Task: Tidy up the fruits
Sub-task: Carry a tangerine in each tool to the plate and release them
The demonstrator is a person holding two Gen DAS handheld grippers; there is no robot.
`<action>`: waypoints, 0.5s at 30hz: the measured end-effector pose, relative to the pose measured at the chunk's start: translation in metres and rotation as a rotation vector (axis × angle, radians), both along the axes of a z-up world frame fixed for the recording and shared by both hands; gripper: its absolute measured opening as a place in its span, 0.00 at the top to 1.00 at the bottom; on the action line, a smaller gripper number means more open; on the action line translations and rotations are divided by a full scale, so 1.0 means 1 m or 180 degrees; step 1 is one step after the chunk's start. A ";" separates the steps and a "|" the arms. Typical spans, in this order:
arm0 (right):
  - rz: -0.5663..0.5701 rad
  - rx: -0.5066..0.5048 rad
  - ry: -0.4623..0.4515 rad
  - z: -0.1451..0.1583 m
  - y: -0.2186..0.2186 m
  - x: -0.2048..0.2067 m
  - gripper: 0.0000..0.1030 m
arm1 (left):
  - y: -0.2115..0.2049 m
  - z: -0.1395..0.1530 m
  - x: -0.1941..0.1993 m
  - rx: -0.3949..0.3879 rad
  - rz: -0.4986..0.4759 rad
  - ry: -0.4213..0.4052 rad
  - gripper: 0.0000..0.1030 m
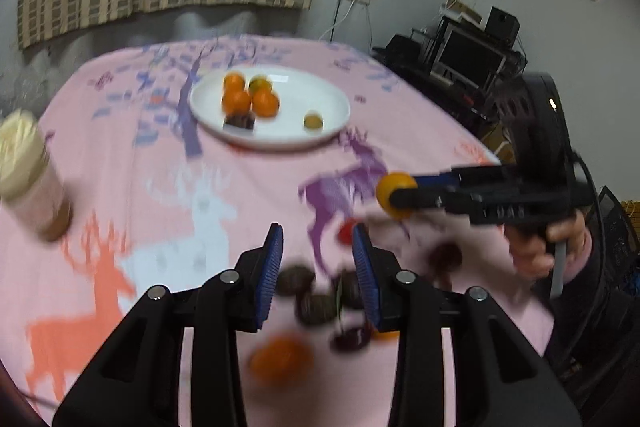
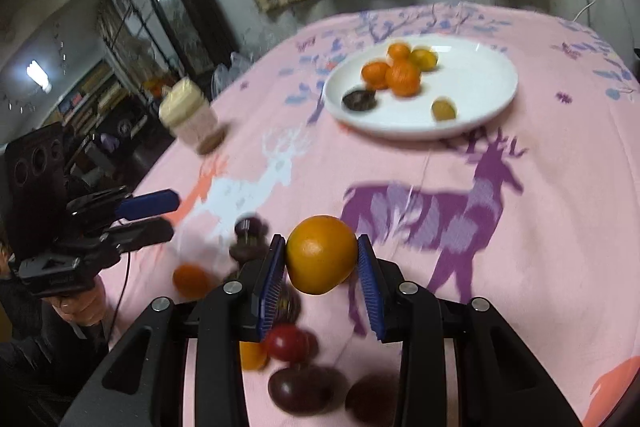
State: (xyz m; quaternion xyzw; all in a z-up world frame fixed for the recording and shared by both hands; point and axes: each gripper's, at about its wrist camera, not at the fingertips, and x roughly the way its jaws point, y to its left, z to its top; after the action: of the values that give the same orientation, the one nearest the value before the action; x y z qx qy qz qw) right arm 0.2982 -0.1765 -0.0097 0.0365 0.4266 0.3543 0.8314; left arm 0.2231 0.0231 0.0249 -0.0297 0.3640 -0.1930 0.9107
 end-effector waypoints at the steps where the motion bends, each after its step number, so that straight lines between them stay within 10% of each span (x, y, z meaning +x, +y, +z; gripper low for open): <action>1: -0.0110 0.0048 -0.0072 0.006 -0.003 0.009 0.64 | -0.004 0.006 0.016 0.0014 -0.0003 -0.0041 0.65; 9: -0.0616 0.0098 -0.0156 0.015 -0.003 0.098 0.64 | -0.020 0.019 0.148 -0.0119 0.0060 0.0088 0.69; 15: -0.0509 0.0343 -0.0097 0.025 -0.013 0.094 0.64 | 0.026 0.032 0.096 -0.0009 0.0018 0.0005 0.70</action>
State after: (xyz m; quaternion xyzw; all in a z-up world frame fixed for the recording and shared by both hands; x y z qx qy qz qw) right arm 0.3923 -0.1896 0.0150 0.1097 0.3900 0.3097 0.8602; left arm 0.3187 0.0490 0.0565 -0.0322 0.3644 -0.1909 0.9109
